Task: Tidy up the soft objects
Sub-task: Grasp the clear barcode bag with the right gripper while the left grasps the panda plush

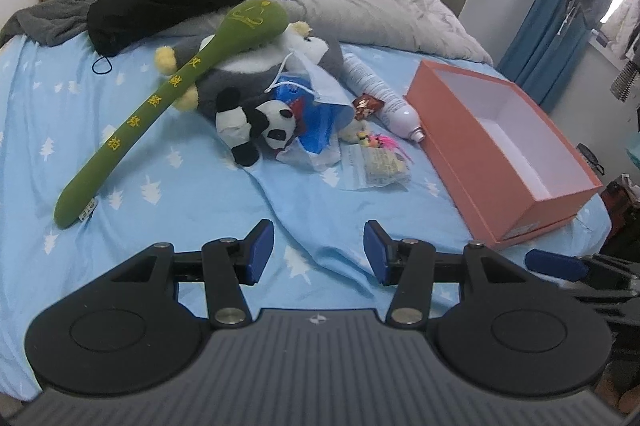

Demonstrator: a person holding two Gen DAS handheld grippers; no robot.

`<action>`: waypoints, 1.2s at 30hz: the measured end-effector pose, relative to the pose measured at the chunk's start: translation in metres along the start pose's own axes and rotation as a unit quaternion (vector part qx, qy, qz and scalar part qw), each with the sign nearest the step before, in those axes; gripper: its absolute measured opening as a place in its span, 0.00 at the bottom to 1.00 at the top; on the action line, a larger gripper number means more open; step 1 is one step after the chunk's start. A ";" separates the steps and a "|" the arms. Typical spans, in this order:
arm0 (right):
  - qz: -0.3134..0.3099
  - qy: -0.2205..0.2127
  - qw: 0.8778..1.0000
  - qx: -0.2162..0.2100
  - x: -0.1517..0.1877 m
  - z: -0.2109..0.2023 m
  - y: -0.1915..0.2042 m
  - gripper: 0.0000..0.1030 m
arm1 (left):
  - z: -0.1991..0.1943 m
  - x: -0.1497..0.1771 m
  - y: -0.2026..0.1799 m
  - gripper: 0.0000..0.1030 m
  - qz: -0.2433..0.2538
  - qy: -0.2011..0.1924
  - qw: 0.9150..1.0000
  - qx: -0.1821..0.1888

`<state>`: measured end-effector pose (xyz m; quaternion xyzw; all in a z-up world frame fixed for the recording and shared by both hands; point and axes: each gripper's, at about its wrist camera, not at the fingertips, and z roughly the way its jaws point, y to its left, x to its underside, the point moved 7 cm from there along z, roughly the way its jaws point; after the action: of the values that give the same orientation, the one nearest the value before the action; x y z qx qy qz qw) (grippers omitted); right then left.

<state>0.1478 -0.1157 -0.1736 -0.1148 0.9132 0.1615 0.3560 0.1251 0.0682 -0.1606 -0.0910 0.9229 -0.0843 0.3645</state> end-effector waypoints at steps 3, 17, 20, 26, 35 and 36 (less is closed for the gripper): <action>0.012 0.007 1.000 -0.001 -0.005 0.013 -0.004 0.71 | 0.015 -0.006 0.008 0.54 0.002 0.007 1.000 -0.004; 0.008 0.042 0.999 0.007 -0.028 0.077 -0.006 0.71 | 0.088 -0.027 0.051 0.54 -0.009 0.038 0.999 -0.023; 0.008 0.047 0.999 0.004 -0.035 0.094 -0.007 0.71 | 0.103 -0.029 0.063 0.54 -0.015 0.045 0.998 -0.032; 0.008 0.070 0.997 0.009 -0.044 0.134 -0.016 0.72 | 0.139 -0.036 0.080 0.54 -0.023 0.057 0.997 -0.044; 0.029 0.082 0.995 0.042 -0.058 0.184 -0.049 0.82 | 0.190 -0.059 0.093 0.64 -0.031 0.044 0.997 -0.047; 0.032 0.082 0.995 0.044 -0.060 0.189 -0.053 0.82 | 0.194 -0.062 0.094 0.64 -0.032 0.041 0.997 -0.049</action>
<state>0.3244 -0.0872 -0.2751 -0.0829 0.9487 0.1226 0.2794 0.2932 0.1559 -0.2806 -0.1342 0.9366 -0.0545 0.3191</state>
